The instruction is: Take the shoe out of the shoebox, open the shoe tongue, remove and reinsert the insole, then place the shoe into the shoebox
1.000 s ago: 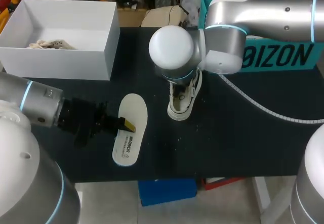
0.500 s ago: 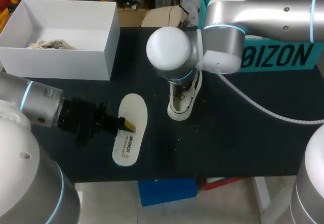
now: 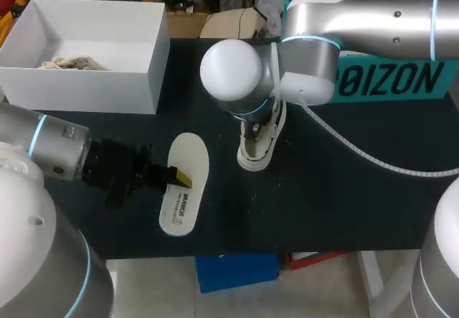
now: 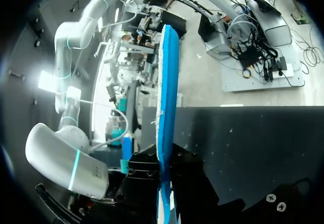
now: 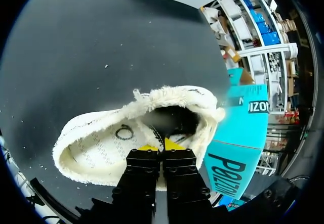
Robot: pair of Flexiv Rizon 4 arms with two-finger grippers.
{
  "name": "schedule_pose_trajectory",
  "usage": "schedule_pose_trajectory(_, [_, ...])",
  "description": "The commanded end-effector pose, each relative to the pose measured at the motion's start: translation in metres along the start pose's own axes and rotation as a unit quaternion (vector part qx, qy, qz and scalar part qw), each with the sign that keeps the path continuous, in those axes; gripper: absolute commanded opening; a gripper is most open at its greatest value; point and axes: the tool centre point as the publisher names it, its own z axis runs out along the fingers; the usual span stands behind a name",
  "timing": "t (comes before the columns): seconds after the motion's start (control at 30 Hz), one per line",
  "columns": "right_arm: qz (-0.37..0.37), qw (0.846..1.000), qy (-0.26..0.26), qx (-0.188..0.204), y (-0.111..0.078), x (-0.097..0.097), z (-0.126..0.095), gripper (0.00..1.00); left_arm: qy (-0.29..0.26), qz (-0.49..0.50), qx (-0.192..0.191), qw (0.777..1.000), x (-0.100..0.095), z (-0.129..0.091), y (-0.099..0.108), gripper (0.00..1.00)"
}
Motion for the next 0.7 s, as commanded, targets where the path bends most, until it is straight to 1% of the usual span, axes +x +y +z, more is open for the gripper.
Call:
schedule_pose_trajectory(0.03, [0.001, 1.000, -0.005, 0.004, 0.005, -0.002, -0.004, 0.00, 0.003, 0.000, 0.000, 1.000, -0.001, 0.000, 0.000, 0.00])
schedule_pose_trajectory(0.33, [0.004, 1.000, -0.024, 0.009, 0.009, -0.019, -0.017, 0.00, 0.003, 0.000, 0.000, 1.000, -0.001, 0.000, 0.000, 0.00])
schedule_pose_trajectory(0.7, [0.010, 0.998, -0.055, 0.017, 0.016, -0.053, -0.032, 0.00, 0.003, 0.000, 0.000, 1.000, -0.001, 0.000, 0.000, 0.00])
